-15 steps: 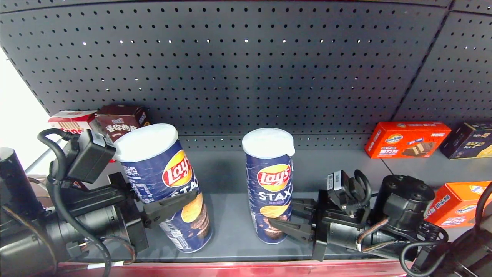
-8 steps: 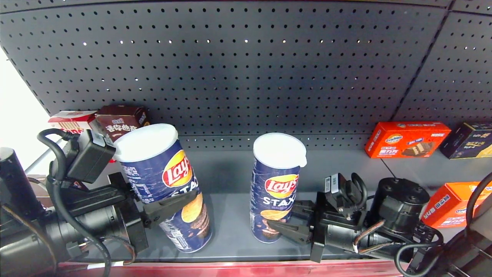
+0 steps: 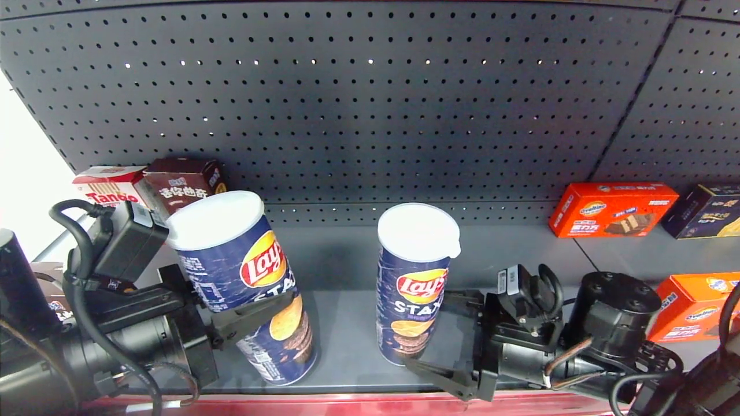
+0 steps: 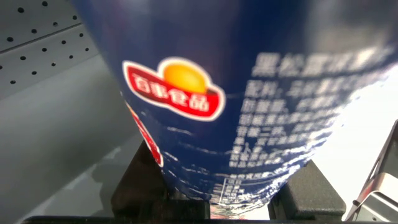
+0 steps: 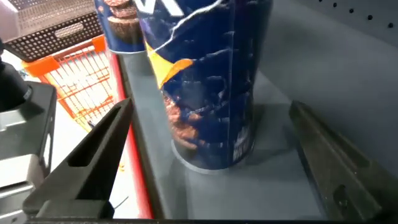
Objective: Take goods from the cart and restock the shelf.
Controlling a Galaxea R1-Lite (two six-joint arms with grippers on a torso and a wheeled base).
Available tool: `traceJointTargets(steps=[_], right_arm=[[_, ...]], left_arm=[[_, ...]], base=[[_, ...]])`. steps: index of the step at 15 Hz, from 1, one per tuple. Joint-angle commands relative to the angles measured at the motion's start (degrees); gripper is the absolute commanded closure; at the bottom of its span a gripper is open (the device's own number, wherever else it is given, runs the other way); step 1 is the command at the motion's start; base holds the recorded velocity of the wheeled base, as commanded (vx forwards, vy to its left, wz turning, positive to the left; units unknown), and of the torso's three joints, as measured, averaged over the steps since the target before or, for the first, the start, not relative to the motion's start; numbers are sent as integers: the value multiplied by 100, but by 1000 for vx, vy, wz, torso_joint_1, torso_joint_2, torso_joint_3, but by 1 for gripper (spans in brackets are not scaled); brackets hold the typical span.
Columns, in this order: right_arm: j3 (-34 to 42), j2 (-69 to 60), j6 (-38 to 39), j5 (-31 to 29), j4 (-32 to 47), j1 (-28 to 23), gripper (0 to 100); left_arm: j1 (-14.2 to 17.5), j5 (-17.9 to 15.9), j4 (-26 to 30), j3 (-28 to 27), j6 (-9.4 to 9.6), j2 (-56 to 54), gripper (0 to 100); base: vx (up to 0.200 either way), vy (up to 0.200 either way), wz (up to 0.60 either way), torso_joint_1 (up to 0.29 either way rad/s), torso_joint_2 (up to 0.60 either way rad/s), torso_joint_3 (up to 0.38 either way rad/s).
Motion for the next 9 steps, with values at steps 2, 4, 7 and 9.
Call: traceJointTargets(steps=[2,4,7,9], right_arm=[[581,-895,12,20,-10,-172,0],[959,-1501,12,11,8,-365,0],[1117,-2275,3,-68,52,-928,0],[1047,-2679,3,-323,52,-1429,0]], left_arm=[[1,-1,-3,60,-10,-78,100],[-8,-1,-3,86,-10,-78,100],[-8,-10,-3,78,-10,-78,100],[-8,-10,-3,60,-1,-78,100]], base=[[0,0,0,0,0,0],[0,0,0,0,0,0],[0,0,0,0,0,0],[0,0,0,0,0,0]])
